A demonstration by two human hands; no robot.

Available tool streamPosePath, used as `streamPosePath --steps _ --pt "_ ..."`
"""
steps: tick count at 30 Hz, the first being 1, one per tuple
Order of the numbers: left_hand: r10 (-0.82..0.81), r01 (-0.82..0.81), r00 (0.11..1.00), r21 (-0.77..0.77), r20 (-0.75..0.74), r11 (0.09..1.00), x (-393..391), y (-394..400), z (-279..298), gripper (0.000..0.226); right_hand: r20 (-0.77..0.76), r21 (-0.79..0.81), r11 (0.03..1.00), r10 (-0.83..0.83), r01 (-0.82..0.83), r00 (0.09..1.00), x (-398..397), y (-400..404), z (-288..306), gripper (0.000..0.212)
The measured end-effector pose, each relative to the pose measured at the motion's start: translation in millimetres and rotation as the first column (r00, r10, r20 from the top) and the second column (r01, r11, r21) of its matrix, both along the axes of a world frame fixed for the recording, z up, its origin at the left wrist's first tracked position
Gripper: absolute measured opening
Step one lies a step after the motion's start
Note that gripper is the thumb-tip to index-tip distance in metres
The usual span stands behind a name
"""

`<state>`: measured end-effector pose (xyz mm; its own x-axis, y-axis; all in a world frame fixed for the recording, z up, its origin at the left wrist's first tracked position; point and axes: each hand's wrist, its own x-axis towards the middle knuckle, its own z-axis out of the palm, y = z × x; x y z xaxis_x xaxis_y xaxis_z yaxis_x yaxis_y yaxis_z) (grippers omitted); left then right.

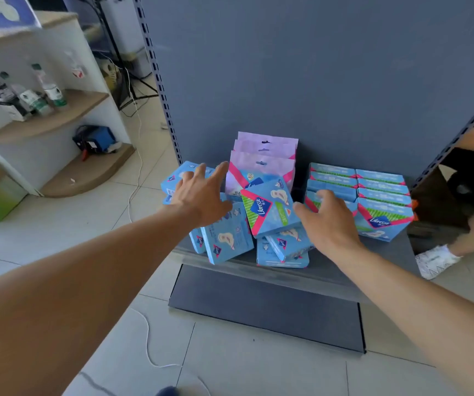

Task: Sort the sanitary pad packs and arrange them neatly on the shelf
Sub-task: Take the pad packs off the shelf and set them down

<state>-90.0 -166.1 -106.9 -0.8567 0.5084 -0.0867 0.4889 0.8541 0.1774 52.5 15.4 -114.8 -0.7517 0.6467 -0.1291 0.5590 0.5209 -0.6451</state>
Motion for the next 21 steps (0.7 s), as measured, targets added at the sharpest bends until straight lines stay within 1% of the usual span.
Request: streamPosePath --steps 4,7,10,13,15,16,18,19,21 --pt "-0.030 0.030 0.999 0.001 -0.019 1.000 -21 13 -6 0.082 -0.002 -0.056 0.998 -0.040 0.039 0.999 -26 10 -8 0.053" --pt "-0.049 0.049 0.999 -0.006 -0.020 0.999 -50 25 -18 0.083 -0.024 -0.062 0.995 -0.075 0.073 0.997 -51 24 -16 0.052" --pt "-0.055 0.055 0.998 0.029 -0.016 0.998 -83 38 -35 0.072 -0.062 -0.060 0.995 -0.083 0.080 0.995 -81 40 -25 0.048" --pt "-0.043 0.041 0.999 0.061 0.031 0.997 -108 53 -52 0.057 -0.039 -0.096 0.989 -0.118 0.114 0.992 -113 52 -36 0.047" --pt "-0.055 0.048 0.994 0.071 0.097 0.996 -118 60 -62 0.053 0.017 -0.137 0.982 -0.127 0.128 0.992 -131 54 -44 0.038" --pt "-0.073 0.064 0.989 0.078 0.131 0.995 -123 63 -67 0.049 0.040 -0.170 0.976 -0.131 0.136 0.991 -138 54 -49 0.038" --pt "-0.100 0.087 0.978 0.080 0.183 0.993 -132 71 -74 0.040 0.071 -0.242 0.958 -0.140 0.153 0.988 -150 54 -57 0.046" --pt "-0.103 0.089 0.974 0.077 0.200 0.993 -134 74 -76 0.039 0.079 -0.279 0.946 -0.146 0.163 0.986 -154 54 -59 0.048" --pt "-0.095 0.080 0.974 0.078 0.208 0.994 -140 80 -79 0.044 0.070 -0.349 0.920 -0.164 0.178 0.984 -160 55 -65 0.046"
